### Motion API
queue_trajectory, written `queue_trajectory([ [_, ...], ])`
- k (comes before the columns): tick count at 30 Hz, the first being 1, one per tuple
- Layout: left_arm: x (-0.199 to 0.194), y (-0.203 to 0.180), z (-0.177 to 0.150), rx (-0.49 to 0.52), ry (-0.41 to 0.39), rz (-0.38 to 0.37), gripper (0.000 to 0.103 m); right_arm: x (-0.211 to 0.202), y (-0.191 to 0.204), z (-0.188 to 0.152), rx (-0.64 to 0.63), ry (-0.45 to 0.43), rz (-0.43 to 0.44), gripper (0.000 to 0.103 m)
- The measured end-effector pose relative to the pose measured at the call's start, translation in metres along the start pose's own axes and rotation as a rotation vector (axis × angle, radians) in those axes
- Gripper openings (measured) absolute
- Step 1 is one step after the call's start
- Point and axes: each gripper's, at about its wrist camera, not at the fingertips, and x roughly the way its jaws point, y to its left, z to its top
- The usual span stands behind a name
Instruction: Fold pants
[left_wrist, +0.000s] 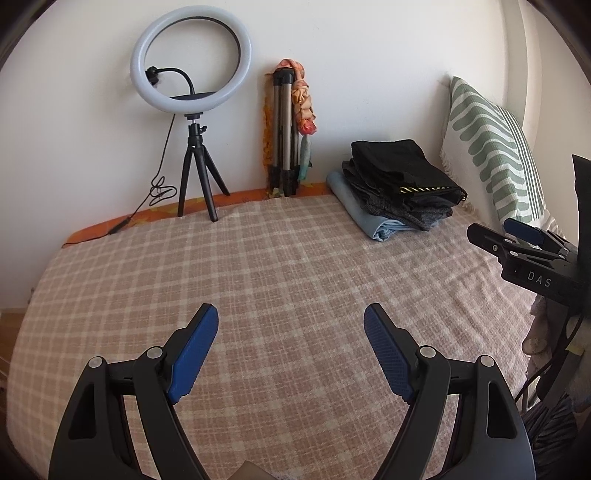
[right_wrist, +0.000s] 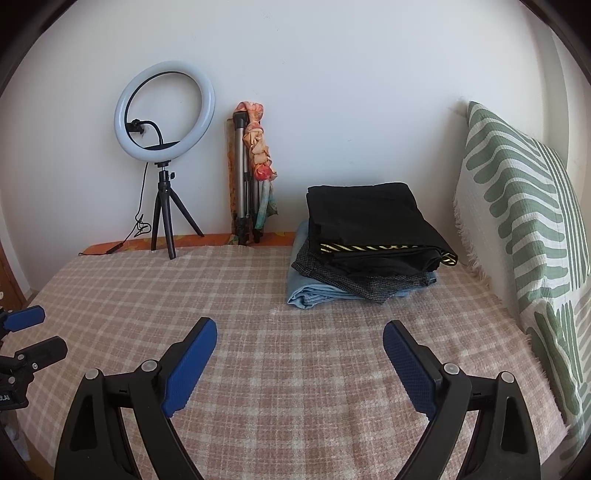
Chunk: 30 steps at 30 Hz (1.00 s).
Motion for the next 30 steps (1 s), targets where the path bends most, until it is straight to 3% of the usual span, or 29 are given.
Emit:
queue_trajectory([
  [30, 0.0023, 0.0026, -0.001, -0.021, 0.011, -0.013, 0.081, 0.0011, 0.0023, 0.0005, 0.0, 0.002, 0.001, 0.093],
])
